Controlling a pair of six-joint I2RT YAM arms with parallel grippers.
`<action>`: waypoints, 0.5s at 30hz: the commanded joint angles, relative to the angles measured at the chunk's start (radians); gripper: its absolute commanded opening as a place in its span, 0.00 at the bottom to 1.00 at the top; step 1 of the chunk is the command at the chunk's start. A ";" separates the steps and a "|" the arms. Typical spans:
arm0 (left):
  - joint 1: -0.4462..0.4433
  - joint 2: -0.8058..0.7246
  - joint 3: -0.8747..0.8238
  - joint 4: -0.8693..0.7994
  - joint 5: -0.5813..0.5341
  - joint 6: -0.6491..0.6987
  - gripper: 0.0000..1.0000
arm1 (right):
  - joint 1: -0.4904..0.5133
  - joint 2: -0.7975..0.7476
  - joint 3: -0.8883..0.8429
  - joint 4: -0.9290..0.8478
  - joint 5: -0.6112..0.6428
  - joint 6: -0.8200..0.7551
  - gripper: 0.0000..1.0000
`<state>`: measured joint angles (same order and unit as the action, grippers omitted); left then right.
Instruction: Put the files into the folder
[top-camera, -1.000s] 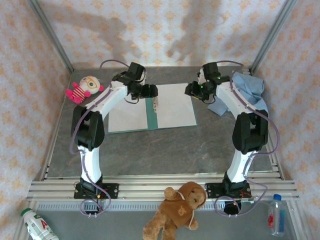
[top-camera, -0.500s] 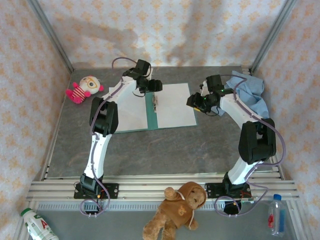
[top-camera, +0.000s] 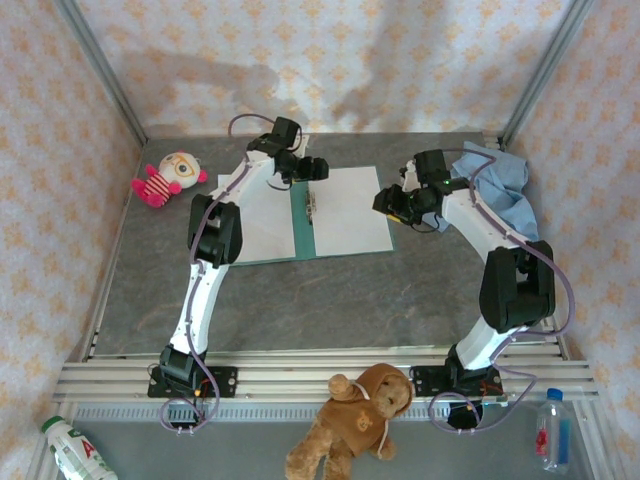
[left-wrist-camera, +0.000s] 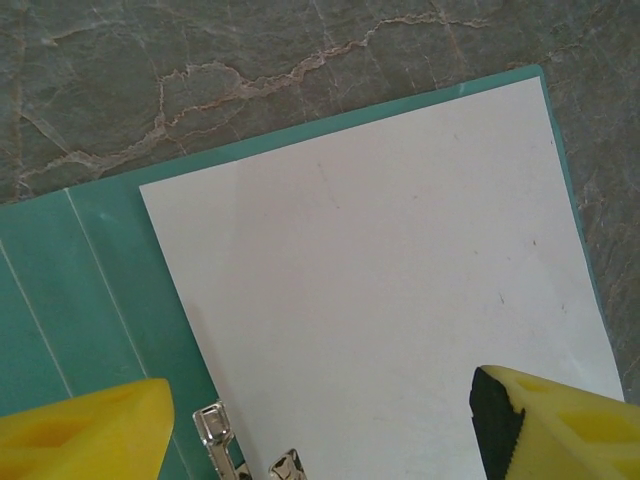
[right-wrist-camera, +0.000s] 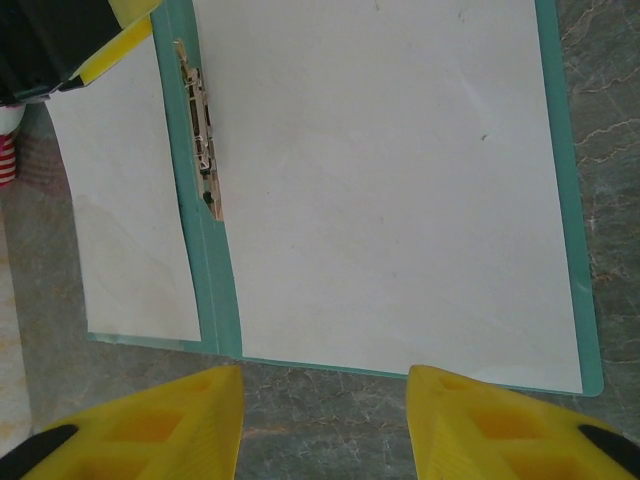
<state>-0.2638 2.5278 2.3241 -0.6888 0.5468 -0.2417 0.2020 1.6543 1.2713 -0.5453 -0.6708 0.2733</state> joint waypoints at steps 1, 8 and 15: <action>0.016 0.036 0.038 -0.018 0.050 0.030 0.80 | 0.000 -0.038 -0.015 -0.012 -0.006 -0.003 0.47; 0.021 0.067 0.055 -0.010 0.101 0.041 0.79 | 0.000 -0.039 -0.014 -0.013 -0.007 0.001 0.47; 0.029 0.096 0.078 -0.011 0.175 0.047 0.79 | 0.000 -0.015 0.000 -0.040 -0.013 -0.003 0.48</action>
<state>-0.2420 2.6156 2.3734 -0.6907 0.6762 -0.2245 0.2020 1.6497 1.2686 -0.5629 -0.6754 0.2733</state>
